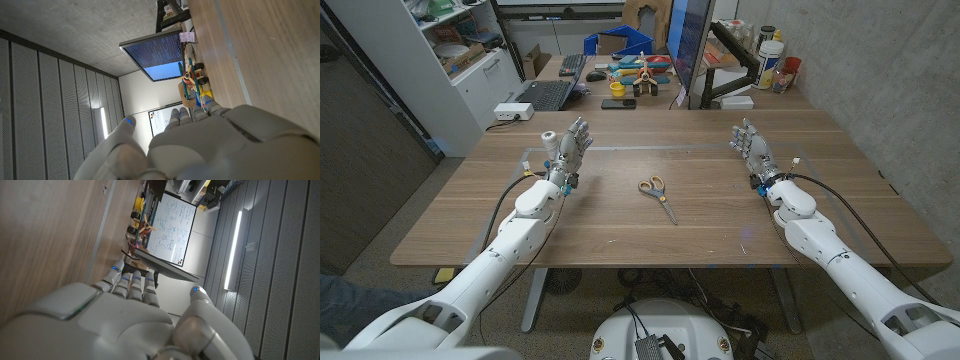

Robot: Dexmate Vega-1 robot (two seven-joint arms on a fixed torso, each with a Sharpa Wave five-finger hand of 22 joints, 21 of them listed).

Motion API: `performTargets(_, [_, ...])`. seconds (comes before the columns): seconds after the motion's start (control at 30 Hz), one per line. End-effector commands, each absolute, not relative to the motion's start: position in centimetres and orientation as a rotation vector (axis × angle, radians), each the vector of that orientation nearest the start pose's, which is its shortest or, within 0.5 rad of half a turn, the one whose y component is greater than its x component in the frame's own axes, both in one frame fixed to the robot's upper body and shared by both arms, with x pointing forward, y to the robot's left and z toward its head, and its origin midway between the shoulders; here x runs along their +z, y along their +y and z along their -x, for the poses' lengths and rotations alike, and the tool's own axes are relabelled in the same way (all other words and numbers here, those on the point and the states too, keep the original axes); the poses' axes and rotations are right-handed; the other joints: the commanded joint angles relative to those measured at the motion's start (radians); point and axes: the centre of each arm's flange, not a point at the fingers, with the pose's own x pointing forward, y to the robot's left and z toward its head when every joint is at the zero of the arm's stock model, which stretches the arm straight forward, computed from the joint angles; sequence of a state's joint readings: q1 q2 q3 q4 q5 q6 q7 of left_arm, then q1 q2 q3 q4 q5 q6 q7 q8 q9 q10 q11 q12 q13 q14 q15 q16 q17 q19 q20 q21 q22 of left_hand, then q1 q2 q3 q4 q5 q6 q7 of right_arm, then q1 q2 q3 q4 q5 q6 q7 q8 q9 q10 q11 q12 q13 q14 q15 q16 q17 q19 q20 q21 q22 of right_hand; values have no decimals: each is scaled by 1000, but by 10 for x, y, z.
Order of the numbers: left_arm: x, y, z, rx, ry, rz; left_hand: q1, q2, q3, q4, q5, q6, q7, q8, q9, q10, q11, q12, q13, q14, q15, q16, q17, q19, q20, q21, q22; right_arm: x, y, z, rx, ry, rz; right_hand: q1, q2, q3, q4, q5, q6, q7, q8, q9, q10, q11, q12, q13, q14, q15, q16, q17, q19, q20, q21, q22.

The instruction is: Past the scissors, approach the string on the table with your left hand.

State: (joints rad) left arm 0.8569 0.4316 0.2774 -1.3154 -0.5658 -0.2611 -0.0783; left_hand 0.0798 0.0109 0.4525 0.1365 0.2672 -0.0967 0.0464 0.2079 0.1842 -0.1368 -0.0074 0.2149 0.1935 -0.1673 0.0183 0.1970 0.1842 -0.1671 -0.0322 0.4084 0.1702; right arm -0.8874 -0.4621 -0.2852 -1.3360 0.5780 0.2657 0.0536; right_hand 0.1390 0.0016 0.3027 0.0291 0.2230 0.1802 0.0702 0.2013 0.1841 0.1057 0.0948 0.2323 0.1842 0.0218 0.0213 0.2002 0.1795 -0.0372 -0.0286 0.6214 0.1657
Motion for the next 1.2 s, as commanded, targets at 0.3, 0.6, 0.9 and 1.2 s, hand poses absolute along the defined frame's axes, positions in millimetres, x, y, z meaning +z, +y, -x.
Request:
performTargets(0.3, [-12, 277, -647, -231, -627, 20, 23, 1, 9, -13, 11, 6, 2, 9, 2, 5, -1, 7, 2, -5, -2, 6, 0, -121, -16, -2, 4, -37, -297, -637, 176, -611, -61, 13, 2, 9, -5, 9, 17, -1, 6, 5, 19, -2, 6, 1, 21, -2, 7, 2, 12, -12, -1, 4])
performTargets(0.6, [-17, 286, -641, -213, -627, 19, 30, 2, 10, -18, 13, 11, 2, 9, 2, 9, -1, 7, 1, 0, 1, 6, -1, -117, -14, -5, 4, -37, -291, -640, 187, -603, -58, 14, 4, 9, -6, 10, 19, -1, 5, 5, 26, -2, 7, 1, 25, 1, 6, 2, 17, -12, -6, 4])
performTargets(0.9, [-20, 298, -632, -191, -634, 13, 38, 3, 12, -24, 15, 15, 1, 8, 2, 15, -2, 8, 0, 6, 1, 6, -1, -115, -9, -9, 4, -36, -283, -643, 196, -598, -49, 14, 6, 9, -7, 11, 22, -1, 5, 5, 32, -1, 7, 2, 30, 2, 6, 2, 21, -9, -11, 4])
performTargets(1.2, [-21, 302, -626, -184, -641, 6, 48, 4, 14, -32, 16, 18, 1, 7, 2, 20, -2, 8, 0, 13, 2, 6, -2, -113, -5, -14, 4, -41, -278, -646, 203, -590, -59, 14, 7, 8, -8, 11, 24, -3, 4, 5, 36, -1, 7, 2, 35, 2, 6, 3, 26, -8, -16, 4])
